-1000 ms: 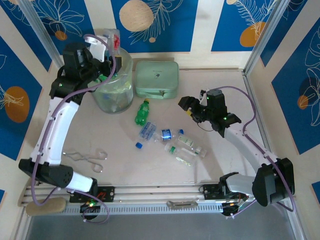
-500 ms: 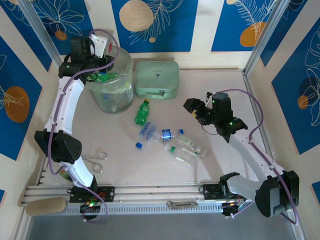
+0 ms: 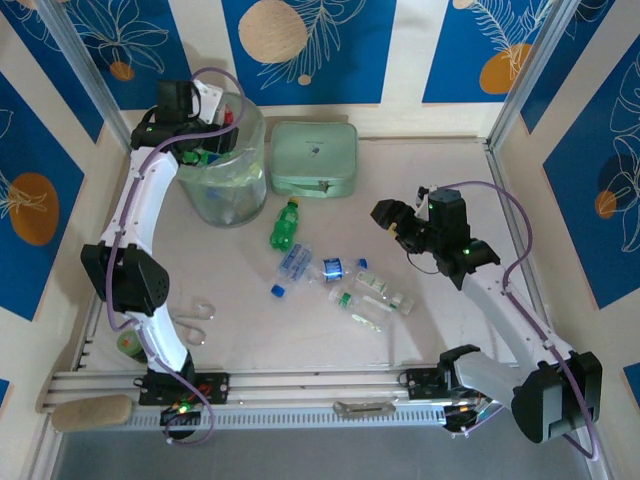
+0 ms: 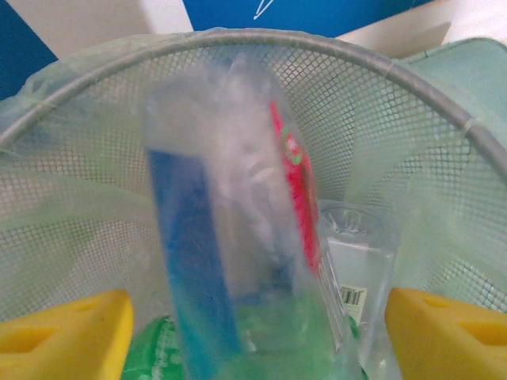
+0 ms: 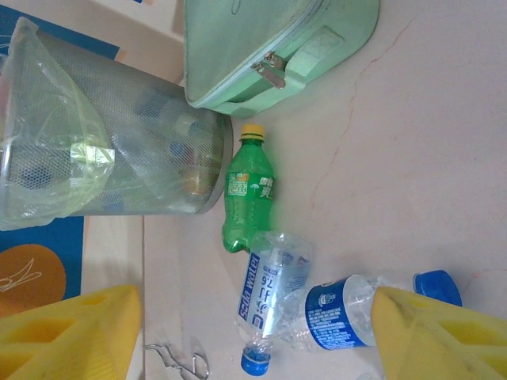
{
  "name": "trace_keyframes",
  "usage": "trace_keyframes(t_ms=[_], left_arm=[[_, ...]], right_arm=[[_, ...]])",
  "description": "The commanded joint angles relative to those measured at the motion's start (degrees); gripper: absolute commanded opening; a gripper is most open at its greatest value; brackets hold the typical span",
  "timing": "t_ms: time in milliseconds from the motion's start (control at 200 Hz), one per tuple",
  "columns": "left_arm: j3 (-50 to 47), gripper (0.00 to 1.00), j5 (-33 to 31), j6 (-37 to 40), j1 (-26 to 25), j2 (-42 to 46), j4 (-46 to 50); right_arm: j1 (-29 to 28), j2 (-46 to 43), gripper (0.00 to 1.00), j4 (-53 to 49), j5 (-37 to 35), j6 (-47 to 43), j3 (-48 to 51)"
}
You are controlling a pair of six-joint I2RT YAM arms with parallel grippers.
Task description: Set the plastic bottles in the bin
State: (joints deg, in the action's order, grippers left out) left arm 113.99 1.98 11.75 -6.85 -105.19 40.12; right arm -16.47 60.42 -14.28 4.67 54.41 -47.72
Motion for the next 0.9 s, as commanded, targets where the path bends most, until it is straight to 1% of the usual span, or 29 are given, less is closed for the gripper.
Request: trace_keyframes(t_ms=[0, 50, 185, 330, 390, 505, 560, 635, 795, 895], left_arm=[[1.49, 0.92, -1.53, -0.53, 0.45, 1.31, 0.53], [1.69, 0.95, -1.54, -1.22, 0.44, 2.09, 0.53], [2.02, 0.99, 0.65, -4.55, 0.35, 5.25, 0.78], [0.35, 1.00, 7.07, -10.57, 0.22, 10.58, 0.53], [-3.39, 1.00, 10.82, -14.06, 0.17, 13.85, -1.76], [-13.65, 1.00, 17.23, -22.03, -0.07, 20.94, -9.78], [-18.85, 1.00, 19.81, -25.69, -0.38, 24.13, -13.61], [-25.65, 1.00, 22.00, -29.91, -1.29, 28.21, -17.89], [-38.14, 1.00, 21.48, -34.62, -5.38, 35.70, -21.76], [-45.82, 1.00, 15.21, -36.81, -10.07, 40.26, -22.29]], right_arm=[[0.13, -0.93, 0.77, -0.86, -0.53, -0.85, 1.05], [0.15, -0.79, 0.77, -0.68, -0.54, -0.76, 1.04], [0.06, 0.24, 0.77, 0.10, -0.09, -0.51, 1.14], [-0.44, 2.00, 0.77, 1.30, 0.56, -0.26, 0.67], [-0.65, 2.88, 0.78, 2.07, 0.99, -0.35, 0.53], [-1.43, 4.46, 0.91, 3.99, 1.73, -0.70, 0.02], [-1.97, 5.11, 1.00, 4.70, 1.76, -0.87, -0.27], [-2.41, 5.90, 0.99, 6.04, 2.40, -1.20, -0.51], [-3.10, 7.61, 0.99, 6.90, 2.59, -1.76, -1.11], [-3.22, 8.95, 0.99, 7.18, 3.06, -1.76, -1.57]])
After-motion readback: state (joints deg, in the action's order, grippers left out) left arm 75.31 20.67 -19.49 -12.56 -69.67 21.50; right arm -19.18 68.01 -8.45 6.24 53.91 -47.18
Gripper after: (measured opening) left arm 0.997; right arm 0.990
